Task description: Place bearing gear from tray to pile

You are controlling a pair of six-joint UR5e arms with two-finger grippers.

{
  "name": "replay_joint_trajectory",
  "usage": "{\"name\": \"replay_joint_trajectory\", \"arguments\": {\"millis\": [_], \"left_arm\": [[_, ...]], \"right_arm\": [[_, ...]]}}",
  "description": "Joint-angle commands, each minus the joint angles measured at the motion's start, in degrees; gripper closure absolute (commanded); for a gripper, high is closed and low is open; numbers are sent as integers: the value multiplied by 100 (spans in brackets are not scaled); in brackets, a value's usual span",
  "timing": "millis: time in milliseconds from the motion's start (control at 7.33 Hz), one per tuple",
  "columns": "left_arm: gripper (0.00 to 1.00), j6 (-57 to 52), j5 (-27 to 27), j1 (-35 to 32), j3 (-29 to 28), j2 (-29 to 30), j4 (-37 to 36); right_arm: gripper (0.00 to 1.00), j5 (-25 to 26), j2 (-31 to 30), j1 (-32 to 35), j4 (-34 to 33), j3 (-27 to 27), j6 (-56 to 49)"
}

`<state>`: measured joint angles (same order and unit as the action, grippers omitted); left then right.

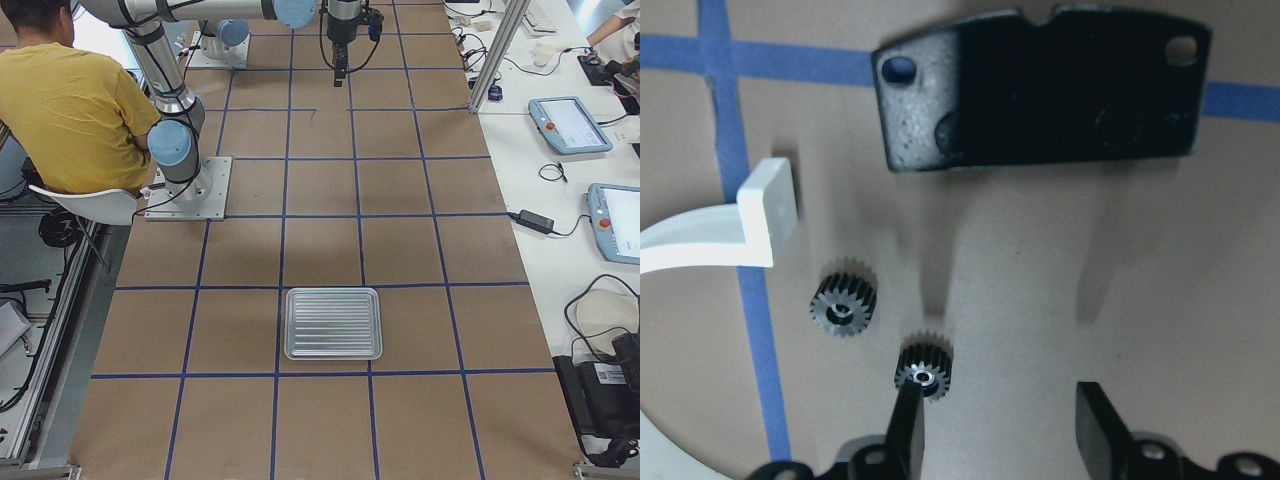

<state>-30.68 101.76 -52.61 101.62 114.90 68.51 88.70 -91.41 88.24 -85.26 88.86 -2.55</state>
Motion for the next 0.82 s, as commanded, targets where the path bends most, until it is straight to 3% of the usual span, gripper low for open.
{"name": "replay_joint_trajectory", "arguments": {"millis": [0,409,682], "left_arm": [[0,53,-24,-265,-211,-178,74],[0,62,-103,-1510,-1141,-625,645],[0,935,-583,-2487,-1232,-1117,925]], "right_arm": [[0,7,0,0,0,0,0],[0,-2,9,0,0,0,0],[0,-2,9,0,0,0,0]]}}
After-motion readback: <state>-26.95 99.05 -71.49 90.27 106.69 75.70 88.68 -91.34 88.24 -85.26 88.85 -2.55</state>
